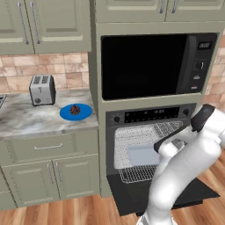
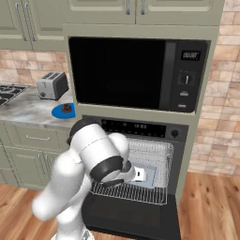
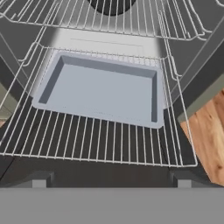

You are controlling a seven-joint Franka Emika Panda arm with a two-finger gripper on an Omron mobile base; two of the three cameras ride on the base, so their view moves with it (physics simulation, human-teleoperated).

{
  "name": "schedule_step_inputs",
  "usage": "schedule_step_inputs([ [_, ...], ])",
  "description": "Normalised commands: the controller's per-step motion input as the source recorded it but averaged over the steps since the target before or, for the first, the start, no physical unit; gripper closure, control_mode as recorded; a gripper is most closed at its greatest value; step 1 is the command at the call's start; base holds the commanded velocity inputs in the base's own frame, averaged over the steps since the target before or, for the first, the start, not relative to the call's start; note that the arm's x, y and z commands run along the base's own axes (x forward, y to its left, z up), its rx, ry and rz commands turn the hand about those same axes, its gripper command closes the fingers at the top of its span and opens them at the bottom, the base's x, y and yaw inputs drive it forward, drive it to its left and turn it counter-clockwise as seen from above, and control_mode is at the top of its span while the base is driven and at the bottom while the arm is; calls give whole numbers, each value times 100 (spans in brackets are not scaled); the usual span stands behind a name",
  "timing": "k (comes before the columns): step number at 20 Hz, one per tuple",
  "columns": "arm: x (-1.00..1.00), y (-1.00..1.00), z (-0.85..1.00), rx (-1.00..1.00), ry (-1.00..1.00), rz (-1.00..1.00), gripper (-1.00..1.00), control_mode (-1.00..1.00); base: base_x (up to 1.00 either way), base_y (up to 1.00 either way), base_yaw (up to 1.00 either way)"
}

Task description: Take the baked cake out of the oven and place it on the plate for cooling. Then close the oven door.

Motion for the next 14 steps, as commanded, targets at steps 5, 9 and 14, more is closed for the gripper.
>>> schedule_step_inputs([
  [5, 0, 0, -37, 0, 5, 0, -100, -100, 0, 0, 0],
  [9, 0, 0, -45, 0, 1, 0, -100, -100, 0, 0, 0],
  [14, 0, 0, -37, 0, 0, 0, -100, -100, 0, 0, 0],
])
